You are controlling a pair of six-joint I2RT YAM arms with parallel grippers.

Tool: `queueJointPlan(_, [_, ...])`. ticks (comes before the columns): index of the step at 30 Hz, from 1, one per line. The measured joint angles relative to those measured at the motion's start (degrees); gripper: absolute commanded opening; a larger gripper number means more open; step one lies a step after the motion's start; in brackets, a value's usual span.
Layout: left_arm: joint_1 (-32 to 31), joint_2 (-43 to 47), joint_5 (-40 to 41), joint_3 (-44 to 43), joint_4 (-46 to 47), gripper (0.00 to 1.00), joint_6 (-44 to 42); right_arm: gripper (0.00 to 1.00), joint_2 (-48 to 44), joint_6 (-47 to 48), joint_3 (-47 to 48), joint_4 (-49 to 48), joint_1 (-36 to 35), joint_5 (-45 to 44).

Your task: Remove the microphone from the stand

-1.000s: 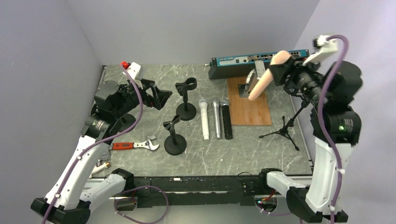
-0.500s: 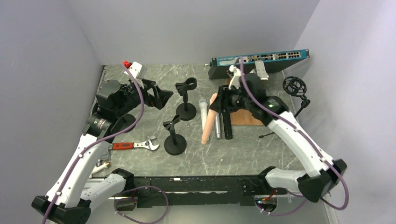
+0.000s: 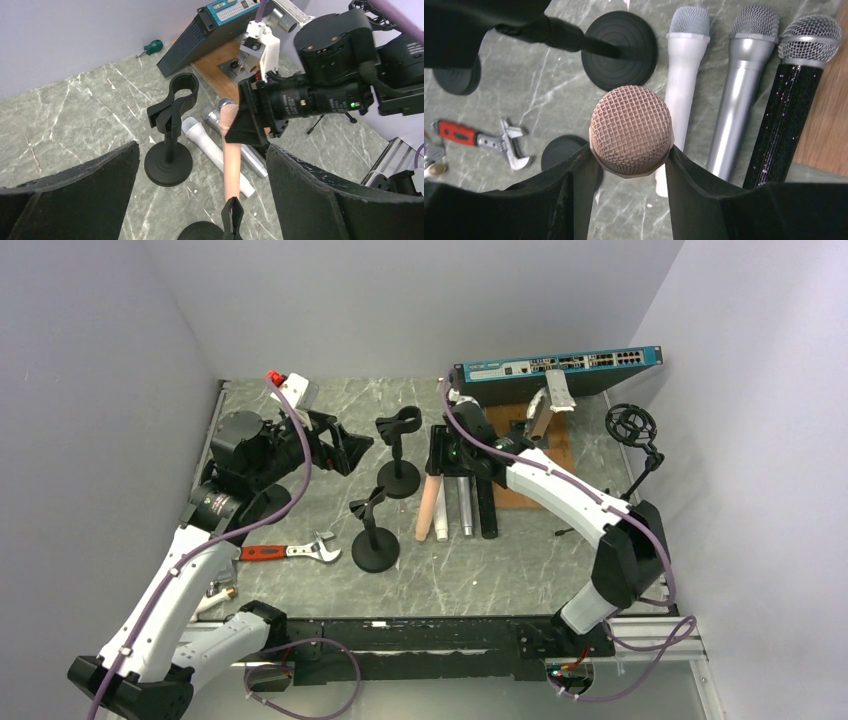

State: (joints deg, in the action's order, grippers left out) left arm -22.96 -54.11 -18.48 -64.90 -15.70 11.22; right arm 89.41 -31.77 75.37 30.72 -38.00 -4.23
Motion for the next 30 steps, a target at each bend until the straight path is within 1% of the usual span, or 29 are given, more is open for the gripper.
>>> queueJointPlan(4, [-0.11, 0.00, -0.02, 0.00, 0.00, 0.99, 0.00, 0.00, 2.32, 0.66, 0.02, -3.21, -1.44, -4.15])
queueJointPlan(7, [-0.17, 0.02, 0.00, 0.00, 0.00, 0.99, 0.00, 0.00, 1.97, 2.45, -4.33, -10.62, -2.54, -7.15])
queueJointPlan(12, [-0.90, 0.02, 0.39, 0.00, 0.00, 1.00, -0.02, 0.00, 3.63, 4.04, -8.72, -18.53, -3.26, -10.56])
queueJointPlan(19, [-1.27, 0.07, 0.44, 0.00, 0.00, 0.99, -0.04, 0.00, 6.19, 4.96, -13.09, -30.62, -3.34, -13.66])
queueJointPlan(25, [-1.49, 0.28, 0.61, 0.00, 0.00, 0.99, -0.09, 0.00, 10.82, 6.34, -13.75, -38.27, -3.34, -14.56])
queueJointPlan(28, [-1.53, 0.28, 0.83, 0.00, 0.00, 0.99, -0.24, 0.03, 13.25, 8.04, -14.05, -41.83, -3.34, -15.34])
queueJointPlan(30, [-1.68, 0.28, 1.03, 0.00, 0.00, 0.99, -0.50, 0.11, 15.19, 9.11, -14.05, -44.19, -3.21, -15.58])
